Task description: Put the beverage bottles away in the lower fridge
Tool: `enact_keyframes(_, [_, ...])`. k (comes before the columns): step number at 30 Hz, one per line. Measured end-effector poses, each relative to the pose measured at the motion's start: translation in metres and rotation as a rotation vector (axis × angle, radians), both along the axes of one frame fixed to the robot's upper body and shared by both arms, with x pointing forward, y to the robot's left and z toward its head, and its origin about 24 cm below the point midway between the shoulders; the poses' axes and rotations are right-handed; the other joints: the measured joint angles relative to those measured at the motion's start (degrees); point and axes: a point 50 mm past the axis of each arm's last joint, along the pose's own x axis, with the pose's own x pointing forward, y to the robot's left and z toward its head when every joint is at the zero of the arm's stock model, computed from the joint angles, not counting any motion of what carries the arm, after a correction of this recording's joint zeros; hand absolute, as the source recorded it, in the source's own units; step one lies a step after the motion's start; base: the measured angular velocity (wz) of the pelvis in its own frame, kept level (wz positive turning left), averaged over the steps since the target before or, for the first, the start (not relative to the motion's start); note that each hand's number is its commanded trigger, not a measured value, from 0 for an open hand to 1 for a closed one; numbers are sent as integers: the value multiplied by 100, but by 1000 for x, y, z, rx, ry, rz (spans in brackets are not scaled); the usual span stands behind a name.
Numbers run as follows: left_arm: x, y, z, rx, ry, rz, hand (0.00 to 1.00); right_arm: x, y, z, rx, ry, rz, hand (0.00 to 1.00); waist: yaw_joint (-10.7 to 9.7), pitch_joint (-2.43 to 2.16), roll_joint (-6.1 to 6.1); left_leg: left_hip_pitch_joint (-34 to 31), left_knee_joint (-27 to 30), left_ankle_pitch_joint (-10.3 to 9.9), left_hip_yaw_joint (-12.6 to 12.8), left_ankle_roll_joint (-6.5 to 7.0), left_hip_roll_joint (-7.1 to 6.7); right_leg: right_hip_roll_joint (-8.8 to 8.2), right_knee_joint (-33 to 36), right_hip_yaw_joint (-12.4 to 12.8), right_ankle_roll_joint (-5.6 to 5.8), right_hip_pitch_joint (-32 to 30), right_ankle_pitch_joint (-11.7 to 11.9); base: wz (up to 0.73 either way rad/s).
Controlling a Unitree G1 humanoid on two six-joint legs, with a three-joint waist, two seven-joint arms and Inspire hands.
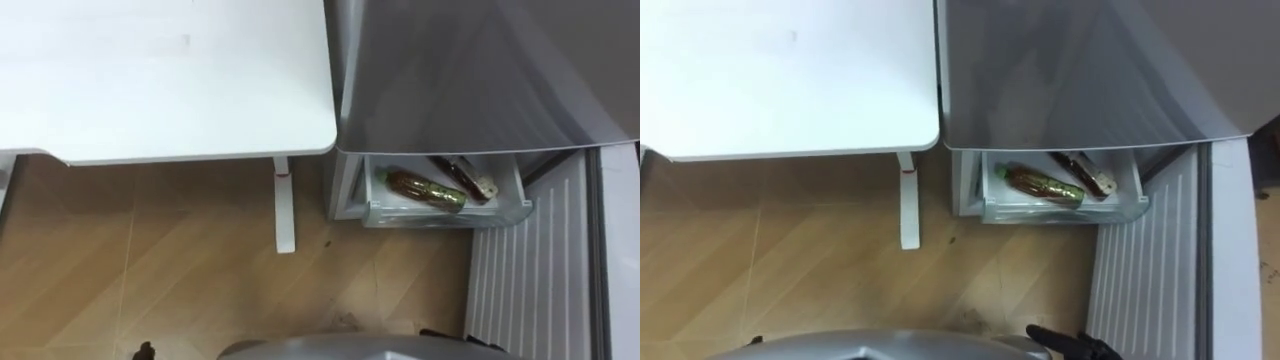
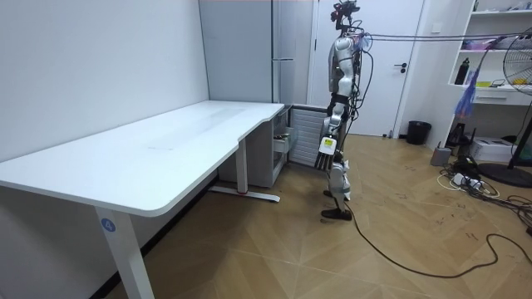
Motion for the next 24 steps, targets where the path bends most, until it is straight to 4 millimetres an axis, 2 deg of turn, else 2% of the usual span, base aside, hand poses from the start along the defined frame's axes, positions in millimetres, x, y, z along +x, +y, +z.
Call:
enact_keyframes(2, [0, -1, 0, 4, 15, -34, 0, 1, -1, 0, -6, 5, 7, 0, 5, 1, -4, -19, 130, -13, 32, 19, 4, -21, 94, -21, 0, -27, -1, -2])
enact_keyframes(3, [-2, -3, -1, -7, 25, -40, 0, 4, -1, 0, -11, 1, 9, 0, 26, 7, -17, -33, 190, -33, 164, 51, 5, -53, 225, -21, 4, -82, -32, -6])
enact_keyframes(4, [-2, -4, -2, -19, 36, -46, 0, 7, -2, 1, -15, -4, 17, 0, 12, 9, -13, -79, 258, -100, 251, 140, -1, -119, 349, -27, 13, -133, -114, 0])
enact_keyframes(5, [-3, -6, -3, -25, 44, -45, 0, 8, -3, 1, -17, -4, 17, 0, 14, 3, -9, -104, 288, -118, 297, 147, -5, -142, 430, -31, 23, -180, -136, 5])
enact_keyframes(9, [-1, -6, -4, -41, 62, -38, 0, 6, -5, 1, -14, 3, -14, 0, -8, -8, -8, -161, 425, -203, 286, 290, -150, -302, 808, -24, 145, -313, -234, 6])
enact_keyframes(11, [-2, -4, -4, -36, 63, -36, 0, 8, -5, 1, -13, 2, -11, 0, -4, -39, 35, -240, 572, -244, 262, 349, -131, -325, 796, -5, 198, -314, -204, 2])
enact_keyframes(13, [-2, -1, -3, -32, 64, -29, 0, 8, -5, 1, -12, 4, -7, 0, -28, -44, 34, -336, 744, -291, 260, 402, -132, -336, 770, -2, 242, -310, -144, 2])
enact_keyframes(18, [-7, -1, -3, -33, 67, 4, 0, 7, -5, 1, -8, 1, 1, 0, 5, -52, 55, -354, 852, -351, 263, 438, -107, -313, 669, 3, 266, -246, -41, -2])
enact_keyframes(22, [-13, -1, -3, -36, 80, 14, 0, 7, -5, 1, -9, 4, -1, 0, 24, -52, 103, -400, 1014, -446, 304, 361, 36, -195, 684, -17, 218, -268, -15, -9])
enact_keyframes(24, [-16, -2, -3, -37, 87, 16, 0, 9, -5, 1, -9, -2, 2, 0, 24, -47, 133, -456, 1169, -525, 304, 300, 133, -114, 731, -28, 142, -293, -58, -9])
